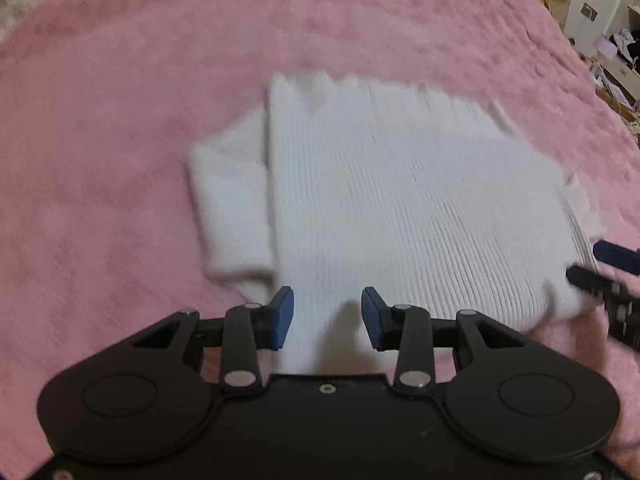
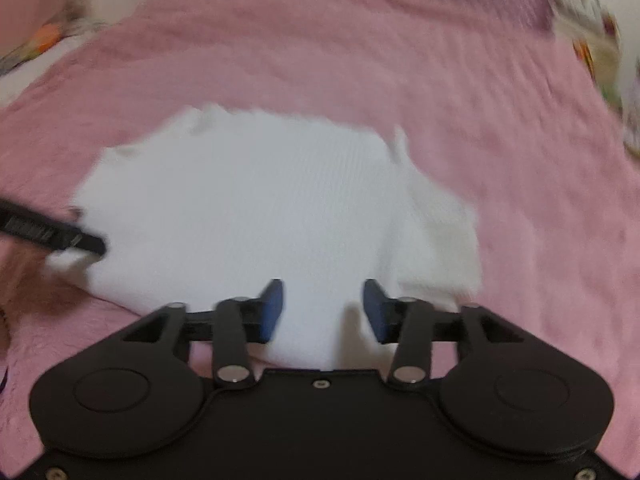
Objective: Fold small clothes
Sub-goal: 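Move both tools back over the folded sweater and reposition, then grasp the folded sweater edge with the right tool while the left tool grasps beside it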
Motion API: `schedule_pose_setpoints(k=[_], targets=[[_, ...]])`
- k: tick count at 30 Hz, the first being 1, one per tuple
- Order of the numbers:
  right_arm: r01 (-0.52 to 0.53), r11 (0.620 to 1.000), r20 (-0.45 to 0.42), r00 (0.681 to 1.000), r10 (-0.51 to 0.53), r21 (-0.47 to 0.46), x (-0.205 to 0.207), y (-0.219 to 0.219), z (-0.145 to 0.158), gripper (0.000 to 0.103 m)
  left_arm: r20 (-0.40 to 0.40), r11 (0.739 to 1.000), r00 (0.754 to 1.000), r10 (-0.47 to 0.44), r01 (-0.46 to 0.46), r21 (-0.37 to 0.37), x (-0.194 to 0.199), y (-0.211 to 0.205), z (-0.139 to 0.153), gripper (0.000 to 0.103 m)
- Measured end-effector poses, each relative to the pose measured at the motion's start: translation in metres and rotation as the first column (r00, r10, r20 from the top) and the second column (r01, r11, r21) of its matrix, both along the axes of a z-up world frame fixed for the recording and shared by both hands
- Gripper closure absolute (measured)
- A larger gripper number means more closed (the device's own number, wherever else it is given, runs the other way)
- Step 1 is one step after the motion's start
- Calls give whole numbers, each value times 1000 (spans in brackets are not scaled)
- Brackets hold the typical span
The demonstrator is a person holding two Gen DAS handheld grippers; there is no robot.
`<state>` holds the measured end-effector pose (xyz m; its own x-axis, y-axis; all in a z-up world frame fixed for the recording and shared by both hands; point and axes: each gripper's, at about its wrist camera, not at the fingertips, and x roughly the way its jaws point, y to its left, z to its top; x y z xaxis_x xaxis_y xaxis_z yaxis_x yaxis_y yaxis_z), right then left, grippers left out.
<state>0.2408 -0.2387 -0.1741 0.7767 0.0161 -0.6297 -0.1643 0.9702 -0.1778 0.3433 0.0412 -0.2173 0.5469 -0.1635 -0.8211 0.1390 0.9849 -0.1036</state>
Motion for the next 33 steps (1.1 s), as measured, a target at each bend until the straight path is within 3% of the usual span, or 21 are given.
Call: schedule_pose_setpoints(k=[3,6,12,17,22,28,31,33], targets=[[-136,987,14,990,138,-81,-3,48,1,56,33,999,999,17,-18,41,16,20,16,63],[-250,948,20,966,259,-195,-7,96,-9,57,44,995,998,39,-43,94,39,37,24,63],[-395,875,-16,913,408,-280,-12,159,-34,57,-1,995,996,88,-88,37,96,70,19,63],[-446,840,-43,889,456,-308,-9,178,-46,58,-36,996,995,94,-94,-6,125,75,9,63],[-441,828,-49,890,454,-347,-6,192,-58,58,-56,997,995,81,-81,-2,142,72,-6,63],[-404,834,-22,904,428,-376,0,199,-63,58,-77,993,996,55,-63,-103,162,74,-18,63],[-409,832,-27,902,431,-375,0,199,-65,58,-72,996,996,57,-62,-62,173,70,-21,63],[-412,829,-22,900,436,-378,-2,199,-65,58,-86,994,996,38,-46,-96,180,72,-24,63]])
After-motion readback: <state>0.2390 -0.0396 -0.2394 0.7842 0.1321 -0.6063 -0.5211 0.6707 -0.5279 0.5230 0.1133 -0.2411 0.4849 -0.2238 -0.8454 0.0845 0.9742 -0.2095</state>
